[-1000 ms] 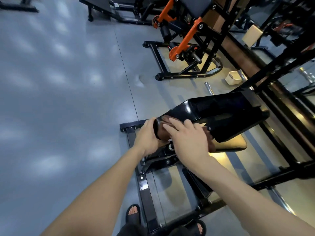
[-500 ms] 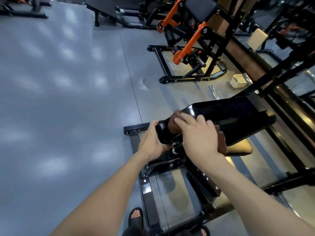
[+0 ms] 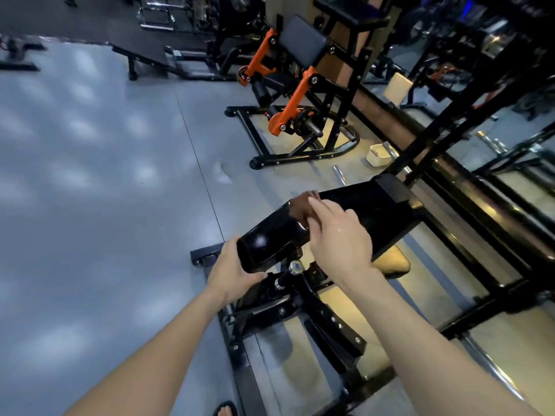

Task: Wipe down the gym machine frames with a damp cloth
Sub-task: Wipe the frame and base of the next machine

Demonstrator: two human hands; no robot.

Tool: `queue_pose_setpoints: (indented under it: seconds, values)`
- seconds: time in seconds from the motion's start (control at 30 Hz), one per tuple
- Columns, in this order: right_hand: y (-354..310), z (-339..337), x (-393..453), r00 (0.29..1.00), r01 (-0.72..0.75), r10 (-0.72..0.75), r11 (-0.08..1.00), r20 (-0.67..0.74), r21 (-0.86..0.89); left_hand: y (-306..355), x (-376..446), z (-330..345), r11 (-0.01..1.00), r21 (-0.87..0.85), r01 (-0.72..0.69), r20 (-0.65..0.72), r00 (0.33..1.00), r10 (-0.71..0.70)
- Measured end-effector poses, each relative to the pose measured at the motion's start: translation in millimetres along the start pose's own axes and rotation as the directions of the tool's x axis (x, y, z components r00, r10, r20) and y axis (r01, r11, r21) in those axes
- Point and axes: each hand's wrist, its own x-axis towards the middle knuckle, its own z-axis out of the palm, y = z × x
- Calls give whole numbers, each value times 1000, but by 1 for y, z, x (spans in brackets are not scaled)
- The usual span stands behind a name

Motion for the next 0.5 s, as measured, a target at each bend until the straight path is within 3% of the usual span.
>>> queue_pose_setpoints:
  seconds: [0.07,0.23,0.3,0.37,0.43,0.47,0.5]
  values:
    - [-3,-3,9,997,-75,73,995,39,68,3,0,1,999,12,36,22,999,-37]
    - [12,-9,-17,987,62,-102,952,121,298,8,4,-10,993,-26,119,133,984,-115]
    - [34,-13,-19,994,29,-59,957,97,289,14,7,-19,991,-10,131,159,979,-128]
    - [48,-18,-10,990,-112,75,938,122,327,27,4,-27,991,8,130,202,971,-129]
    - [52,-27,-1,952,-301,236,825,193,478,49,0,-32,992,-19,122,205,972,-115]
    - [49,-34,2,914,-405,309,689,262,601,61,-2,-33,995,-37,94,171,982,-86]
    - [43,-41,2,859,-507,354,484,370,713,72,-2,-33,998,-46,47,107,993,-42]
